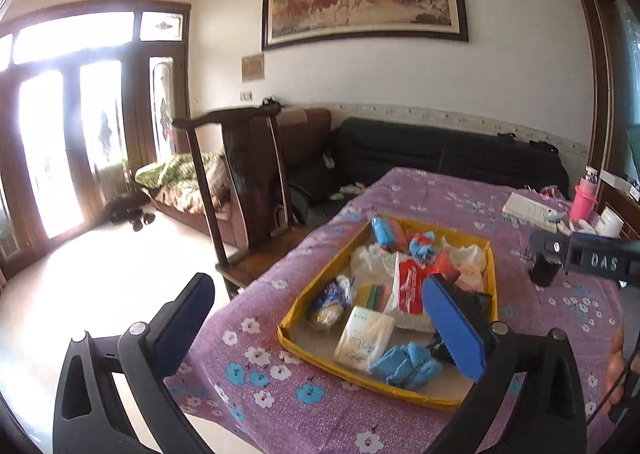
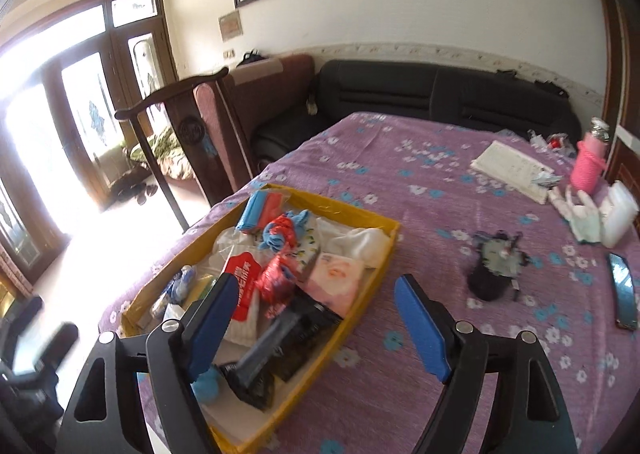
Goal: Organize soft objects
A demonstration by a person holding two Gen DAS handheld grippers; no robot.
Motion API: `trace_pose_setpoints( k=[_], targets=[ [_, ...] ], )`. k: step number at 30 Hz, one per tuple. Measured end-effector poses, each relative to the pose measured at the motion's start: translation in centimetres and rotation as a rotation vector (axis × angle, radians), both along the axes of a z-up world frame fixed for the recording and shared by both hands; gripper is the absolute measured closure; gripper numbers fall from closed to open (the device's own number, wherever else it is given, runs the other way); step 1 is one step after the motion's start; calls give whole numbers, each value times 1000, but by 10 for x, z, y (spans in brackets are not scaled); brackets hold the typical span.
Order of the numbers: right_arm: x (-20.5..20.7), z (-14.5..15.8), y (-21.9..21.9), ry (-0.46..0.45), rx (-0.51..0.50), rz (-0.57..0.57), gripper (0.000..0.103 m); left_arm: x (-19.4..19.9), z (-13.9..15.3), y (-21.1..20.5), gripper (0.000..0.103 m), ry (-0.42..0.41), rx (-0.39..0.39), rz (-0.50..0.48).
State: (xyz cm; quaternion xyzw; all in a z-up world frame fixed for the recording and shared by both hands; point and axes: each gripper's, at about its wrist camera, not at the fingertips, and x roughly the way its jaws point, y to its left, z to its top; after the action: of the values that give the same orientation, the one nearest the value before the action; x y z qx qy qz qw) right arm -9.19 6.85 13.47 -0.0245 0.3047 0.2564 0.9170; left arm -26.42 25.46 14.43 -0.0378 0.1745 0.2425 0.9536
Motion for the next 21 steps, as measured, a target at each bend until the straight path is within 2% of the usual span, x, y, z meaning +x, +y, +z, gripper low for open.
trace_pose_setpoints(
  k=[3, 6, 9, 13, 15, 21],
  targets=[
    [-27, 6, -23, -78, 14, -26, 11, -17, 14, -18, 0, -99, 43, 12],
    [-56, 9, -44, -159, 25, -48, 9, -26, 20, -33, 0, -160, 28, -26],
    [-81, 11, -58, -231, 25, -59, 5, -21, 18, -46, 0, -114, 16, -33],
    [-102, 7, -69, -287, 10, -63, 1, -11, 13, -65, 0, -52, 74, -6],
    [-108, 3, -73, -306, -2, -68, 1, -8, 12, -70, 0, -33, 73, -13],
    [-104, -16, -87, -259, -1, -73, 1, 10, -1, -69, 0, 55, -13, -32]
  ],
)
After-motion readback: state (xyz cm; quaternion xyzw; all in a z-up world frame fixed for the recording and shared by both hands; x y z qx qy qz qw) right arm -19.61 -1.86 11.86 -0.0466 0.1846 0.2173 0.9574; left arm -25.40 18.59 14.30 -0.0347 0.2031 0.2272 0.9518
